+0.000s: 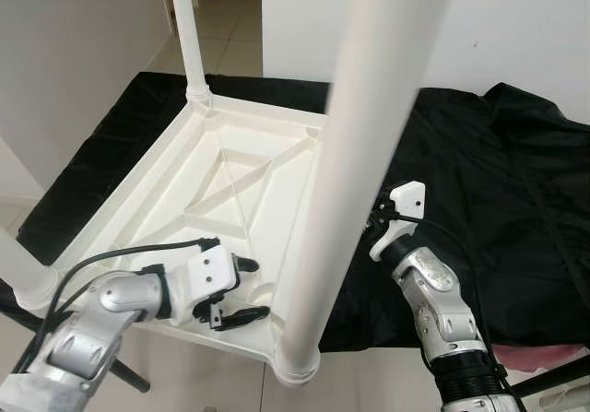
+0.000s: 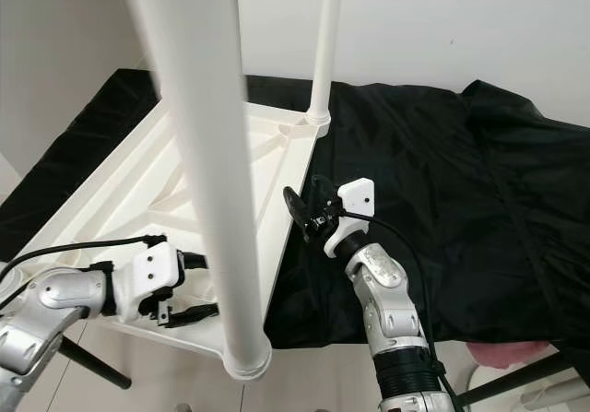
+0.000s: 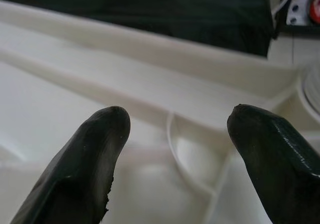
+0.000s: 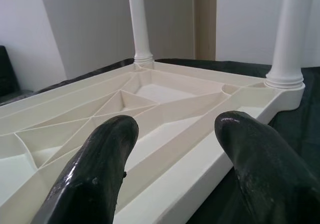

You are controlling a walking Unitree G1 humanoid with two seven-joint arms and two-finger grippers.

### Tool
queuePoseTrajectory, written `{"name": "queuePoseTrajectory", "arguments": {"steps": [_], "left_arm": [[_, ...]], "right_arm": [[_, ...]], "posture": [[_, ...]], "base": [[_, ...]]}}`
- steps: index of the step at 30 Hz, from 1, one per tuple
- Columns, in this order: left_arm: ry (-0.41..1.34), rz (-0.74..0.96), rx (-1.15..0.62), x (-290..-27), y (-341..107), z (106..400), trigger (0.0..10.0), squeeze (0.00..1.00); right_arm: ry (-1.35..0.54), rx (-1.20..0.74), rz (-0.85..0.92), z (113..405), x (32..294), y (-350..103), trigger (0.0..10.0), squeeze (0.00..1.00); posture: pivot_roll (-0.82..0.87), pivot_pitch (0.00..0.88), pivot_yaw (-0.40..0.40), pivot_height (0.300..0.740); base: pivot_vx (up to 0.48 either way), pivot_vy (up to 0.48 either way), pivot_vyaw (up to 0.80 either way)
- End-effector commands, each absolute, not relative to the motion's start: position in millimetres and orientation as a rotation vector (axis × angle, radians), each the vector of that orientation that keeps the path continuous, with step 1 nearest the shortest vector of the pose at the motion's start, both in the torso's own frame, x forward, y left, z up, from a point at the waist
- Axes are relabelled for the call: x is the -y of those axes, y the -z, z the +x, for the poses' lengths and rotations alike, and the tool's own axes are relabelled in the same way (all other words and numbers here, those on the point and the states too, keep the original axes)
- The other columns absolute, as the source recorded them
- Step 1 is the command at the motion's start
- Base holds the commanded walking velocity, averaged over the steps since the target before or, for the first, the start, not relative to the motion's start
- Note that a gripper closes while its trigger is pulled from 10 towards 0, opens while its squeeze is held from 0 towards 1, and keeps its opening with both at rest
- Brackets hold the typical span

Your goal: Building children table

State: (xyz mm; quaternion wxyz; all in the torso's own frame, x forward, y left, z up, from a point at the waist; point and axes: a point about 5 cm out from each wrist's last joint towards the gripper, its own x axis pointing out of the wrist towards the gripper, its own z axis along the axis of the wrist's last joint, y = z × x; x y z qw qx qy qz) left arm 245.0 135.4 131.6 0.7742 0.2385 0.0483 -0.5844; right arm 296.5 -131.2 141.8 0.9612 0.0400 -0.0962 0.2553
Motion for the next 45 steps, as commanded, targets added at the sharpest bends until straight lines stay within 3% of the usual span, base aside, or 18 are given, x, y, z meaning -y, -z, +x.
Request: {"name": "queuePoseTrajectory", "arguments": {"steps": [1,11,21,26,32,38,45], "left_arm": [[1.161,0.529,-0.063,-128,-131,254,10.0,0.00],[1.152,0.488,-0.028,-102,-125,257,10.0,0.00],[1.206,0.419,-0.025,-129,-147,249,10.0,0.00],[1.289,0.499,-0.124,-156,-146,232,10.0,0.00],[1.347,0.585,-0.212,-166,-136,223,10.0,0.00],[1.303,0.759,-0.312,-172,-112,238,10.0,0.00],[1.220,0.796,-0.338,-169,-107,253,10.0,0.00]], "right_arm": [[-0.498,0.194,0.091,295,133,-140,10.0,0.00],[-0.429,0.204,0.122,287,148,-139,10.0,0.00],[-0.486,0.178,0.122,268,164,-136,10.0,0.00],[-0.611,0.112,0.058,253,166,-132,10.0,0.00],[-0.706,0.060,-0.007,247,165,-129,10.0,0.00],[-0.822,-0.048,-0.049,249,151,-117,10.0,0.00],[-0.846,-0.093,-0.056,255,132,-113,10.0,0.00]], "posture": [[0.00,0.000,0.016,0.740],[-0.02,0.000,0.025,0.740],[-0.01,0.000,0.015,0.740],[0.00,0.003,0.010,0.740],[0.01,0.006,0.004,0.740],[0.00,0.015,0.008,0.740],[0.00,0.016,0.010,0.740]], "base": [[0.000,0.000,0.00],[0.000,0.000,0.00],[0.000,0.000,0.00],[0.000,0.000,0.00],[0.000,0.000,0.00],[0.000,0.000,0.00],[0.000,0.000,0.00]]}}
